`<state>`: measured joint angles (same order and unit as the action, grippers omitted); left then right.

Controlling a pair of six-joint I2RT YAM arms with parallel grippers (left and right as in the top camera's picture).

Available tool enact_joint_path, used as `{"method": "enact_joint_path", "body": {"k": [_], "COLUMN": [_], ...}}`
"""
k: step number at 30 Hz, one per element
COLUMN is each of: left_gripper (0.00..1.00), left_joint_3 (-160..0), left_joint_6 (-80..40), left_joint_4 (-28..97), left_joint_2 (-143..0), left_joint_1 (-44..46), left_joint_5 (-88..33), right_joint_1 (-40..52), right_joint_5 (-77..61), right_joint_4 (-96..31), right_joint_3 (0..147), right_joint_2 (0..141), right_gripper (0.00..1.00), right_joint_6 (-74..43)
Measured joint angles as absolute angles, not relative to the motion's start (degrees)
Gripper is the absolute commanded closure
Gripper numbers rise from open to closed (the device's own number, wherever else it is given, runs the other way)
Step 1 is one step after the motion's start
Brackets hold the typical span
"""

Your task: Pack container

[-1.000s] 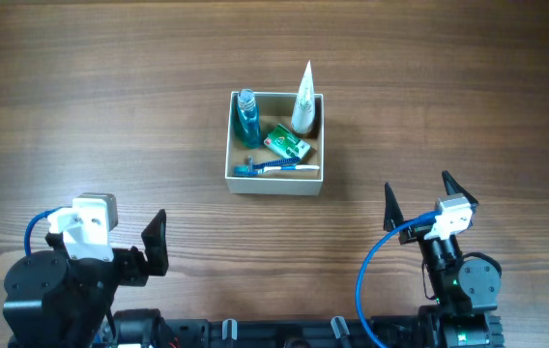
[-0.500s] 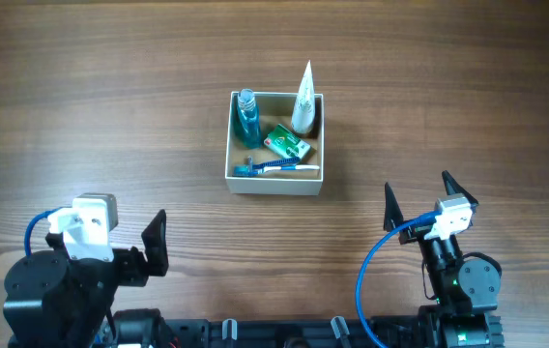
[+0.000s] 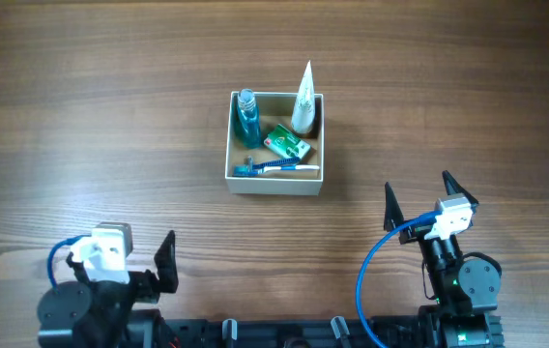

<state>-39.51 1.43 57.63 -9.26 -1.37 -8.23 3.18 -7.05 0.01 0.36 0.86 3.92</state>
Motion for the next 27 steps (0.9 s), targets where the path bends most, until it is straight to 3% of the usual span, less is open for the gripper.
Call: {"method": "enact_joint_path", "body": {"k": [19, 22, 27], "left_gripper": [0.00, 0.00, 0.00], "left_joint_3": [-5.0, -2.1, -1.0], "left_joint_6": [1.7, 1.7, 1.1], "left_joint_4": [2.4, -2.0, 2.3], "left_joint_2": [-0.8, -0.8, -0.8], "left_joint_1": [-1.4, -1.4, -1.3], "left_joint_5": [-8.0, -7.7, -6.7], "right_joint_1": [3.2, 3.2, 3.2], "right_joint_5": [-7.0, -7.0, -7.0], "right_joint_4": [0.0, 0.0, 0.0], "right_joint_3": [0.4, 0.4, 0.4], "right_joint_2": [0.9, 0.9, 0.9], "right_gripper": [0.00, 0.00, 0.00], "right_joint_6": [3.9, 3.9, 3.9]}}
